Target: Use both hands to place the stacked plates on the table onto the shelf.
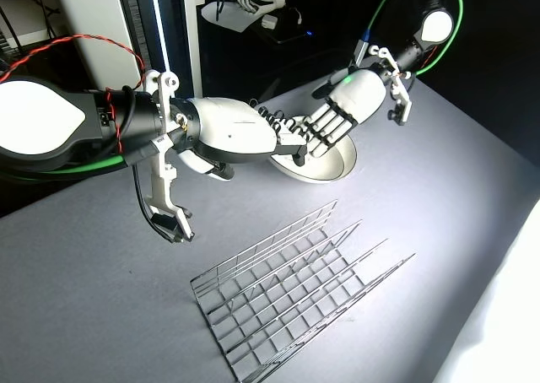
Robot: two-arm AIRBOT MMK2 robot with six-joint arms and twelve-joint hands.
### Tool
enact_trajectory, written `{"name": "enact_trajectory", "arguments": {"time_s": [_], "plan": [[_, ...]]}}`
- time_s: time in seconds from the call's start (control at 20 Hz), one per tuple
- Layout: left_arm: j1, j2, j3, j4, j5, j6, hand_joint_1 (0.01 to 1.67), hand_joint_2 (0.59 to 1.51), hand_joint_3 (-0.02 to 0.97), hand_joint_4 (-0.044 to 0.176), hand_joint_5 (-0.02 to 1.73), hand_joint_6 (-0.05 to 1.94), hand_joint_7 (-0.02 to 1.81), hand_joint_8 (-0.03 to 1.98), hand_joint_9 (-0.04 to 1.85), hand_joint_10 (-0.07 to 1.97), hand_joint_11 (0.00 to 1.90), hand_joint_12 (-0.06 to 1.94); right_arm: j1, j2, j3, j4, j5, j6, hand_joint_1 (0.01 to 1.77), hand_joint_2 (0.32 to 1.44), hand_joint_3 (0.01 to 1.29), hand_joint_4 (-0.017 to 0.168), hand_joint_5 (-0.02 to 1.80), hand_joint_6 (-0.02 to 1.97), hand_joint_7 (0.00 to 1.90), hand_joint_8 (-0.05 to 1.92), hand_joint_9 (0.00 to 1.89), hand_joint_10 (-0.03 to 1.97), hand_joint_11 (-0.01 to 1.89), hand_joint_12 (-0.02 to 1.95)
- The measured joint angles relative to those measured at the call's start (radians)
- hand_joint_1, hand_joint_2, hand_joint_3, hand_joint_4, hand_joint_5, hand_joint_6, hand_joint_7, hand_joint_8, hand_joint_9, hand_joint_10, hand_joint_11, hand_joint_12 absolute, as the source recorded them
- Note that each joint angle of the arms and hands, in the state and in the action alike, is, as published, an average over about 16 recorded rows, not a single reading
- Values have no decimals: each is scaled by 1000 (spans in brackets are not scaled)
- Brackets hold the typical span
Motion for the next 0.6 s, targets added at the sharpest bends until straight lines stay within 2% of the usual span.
{"name": "enact_trajectory", "arguments": {"time_s": [0.3,0.6], "plan": [[-19,-29,-12,-5,15,-16,15,1116,16,-2,2,-21,-11,-13,2,4,15,-5,-7,-49,0,6,-41,0,1220,1061,14,2,228,16,191,3,219,2,20,896],[-29,-37,-13,-4,17,-24,15,1116,16,-2,6,-21,-12,-14,0,4,15,-6,-26,-104,6,9,-83,0,1213,1060,14,1,289,16,265,3,287,3,25,963]]}}
